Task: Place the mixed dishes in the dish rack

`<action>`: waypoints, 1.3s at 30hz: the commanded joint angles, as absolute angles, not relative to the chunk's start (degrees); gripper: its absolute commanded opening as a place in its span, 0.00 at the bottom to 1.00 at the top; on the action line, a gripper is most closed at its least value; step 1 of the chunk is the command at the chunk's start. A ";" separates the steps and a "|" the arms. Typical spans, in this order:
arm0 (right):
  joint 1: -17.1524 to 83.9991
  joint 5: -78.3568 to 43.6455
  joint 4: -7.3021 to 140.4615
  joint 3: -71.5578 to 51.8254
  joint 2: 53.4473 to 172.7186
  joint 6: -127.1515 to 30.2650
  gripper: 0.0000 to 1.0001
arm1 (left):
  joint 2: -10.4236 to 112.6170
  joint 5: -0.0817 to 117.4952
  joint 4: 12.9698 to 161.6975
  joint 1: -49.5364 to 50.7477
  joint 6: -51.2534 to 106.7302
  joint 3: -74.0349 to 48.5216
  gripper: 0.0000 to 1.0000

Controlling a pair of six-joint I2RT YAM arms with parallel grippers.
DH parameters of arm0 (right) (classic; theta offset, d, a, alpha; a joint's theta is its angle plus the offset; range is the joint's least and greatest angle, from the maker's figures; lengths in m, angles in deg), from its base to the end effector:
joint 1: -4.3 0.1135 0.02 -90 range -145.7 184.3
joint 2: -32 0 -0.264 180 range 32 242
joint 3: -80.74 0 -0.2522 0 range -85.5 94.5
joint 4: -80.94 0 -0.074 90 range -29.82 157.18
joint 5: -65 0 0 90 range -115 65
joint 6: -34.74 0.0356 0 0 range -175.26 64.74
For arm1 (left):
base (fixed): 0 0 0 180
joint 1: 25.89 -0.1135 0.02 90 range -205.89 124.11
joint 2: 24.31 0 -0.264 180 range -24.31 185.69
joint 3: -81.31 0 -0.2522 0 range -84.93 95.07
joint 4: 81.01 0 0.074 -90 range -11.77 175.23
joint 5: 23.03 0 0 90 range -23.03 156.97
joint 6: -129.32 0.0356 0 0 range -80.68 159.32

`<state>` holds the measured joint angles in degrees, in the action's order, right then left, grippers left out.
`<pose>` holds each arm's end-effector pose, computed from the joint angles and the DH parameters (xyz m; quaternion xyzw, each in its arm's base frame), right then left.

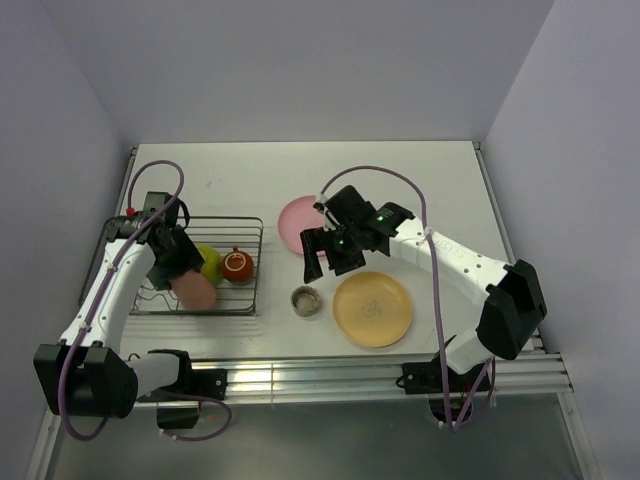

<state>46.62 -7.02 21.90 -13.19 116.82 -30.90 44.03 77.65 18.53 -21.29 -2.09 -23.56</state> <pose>0.2187 0.2140 0.2907 -0.1909 0.9306 0.2760 0.1464 0.2035 -0.0098 0.2841 -0.3237 0.9310 0.0295 0.1662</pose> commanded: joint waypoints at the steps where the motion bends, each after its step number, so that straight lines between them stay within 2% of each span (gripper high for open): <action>1: 48.85 -8.38 25.86 -12.64 118.74 -31.53 0.97 | 44.51 76.99 17.73 -21.06 -2.60 -26.04 0.41; 2: 49.03 -8.47 26.13 -12.55 119.27 -31.61 0.97 | 44.42 76.99 17.82 -21.06 -2.61 -26.47 0.50; 5: 49.91 -8.74 26.39 -12.20 121.21 -31.79 0.97 | 44.16 76.29 18.52 -20.80 -3.22 -27.18 0.49; 7: 50.17 -8.74 26.92 -12.20 122.00 -32.05 0.97 | 43.81 75.94 19.13 -20.71 -3.66 -27.53 0.45; 11: 50.18 -8.39 27.71 -12.64 122.53 -32.05 0.97 | 45.12 75.14 20.72 -20.01 -4.19 -27.45 0.28; 12: 50.26 -8.30 27.80 -12.81 122.62 -32.05 0.97 | 45.56 74.97 20.89 -19.92 -4.36 -27.27 0.29; 13: 50.26 -8.30 27.97 -12.99 122.62 -31.97 0.97 | 46.35 74.79 20.89 -19.48 -4.54 -26.92 0.31; 15: 50.35 -8.21 28.15 -13.34 122.97 -32.05 0.97 | 46.71 74.79 21.16 -18.95 -5.24 -26.83 0.42; 19: 50.61 -8.12 28.77 -14.04 123.41 -32.32 0.97 | 47.67 74.44 21.25 -17.81 -6.21 -26.48 0.57; 20: 50.88 -8.21 28.85 -14.05 123.50 -32.41 0.97 | 48.02 74.53 21.25 -17.11 -6.38 -26.39 0.67; 22: 51.58 -8.73 28.59 -13.78 124.28 -33.02 0.97 | 48.72 74.61 20.98 -16.06 -6.73 -25.95 0.75; 23: 51.93 -9.17 28.42 -13.52 124.55 -33.20 0.97 | 48.73 74.61 20.89 -15.70 -7.17 -25.86 0.83; 24: 52.19 -9.52 28.24 -13.08 125.51 -33.63 0.97 | 48.73 74.61 20.89 -15.44 -7.44 -25.78 0.83; 25: 52.72 -9.61 28.15 -12.90 126.04 -33.81 0.97 | 48.64 74.61 20.72 -14.91 -7.70 -25.43 0.90; 27: 53.25 -9.70 28.24 -12.73 127.27 -33.90 0.97 | 48.55 74.70 20.46 -14.56 -8.05 -25.07 0.94; 28: 53.51 -9.70 28.59 -12.64 127.54 -33.90 0.97 | 48.55 74.70 20.28 -14.56 -8.05 -24.72 0.99; 39: 56.15 -11.28 29.38 -13.34 130.08 -33.99 0.98 | 45.74 77.95 15.45 -14.47 -9.99 -20.25 0.99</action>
<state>55.12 -9.53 27.71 -13.80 129.04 -32.73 48.44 75.72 17.90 -14.65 -8.23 -24.17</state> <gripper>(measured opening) 0.976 0.992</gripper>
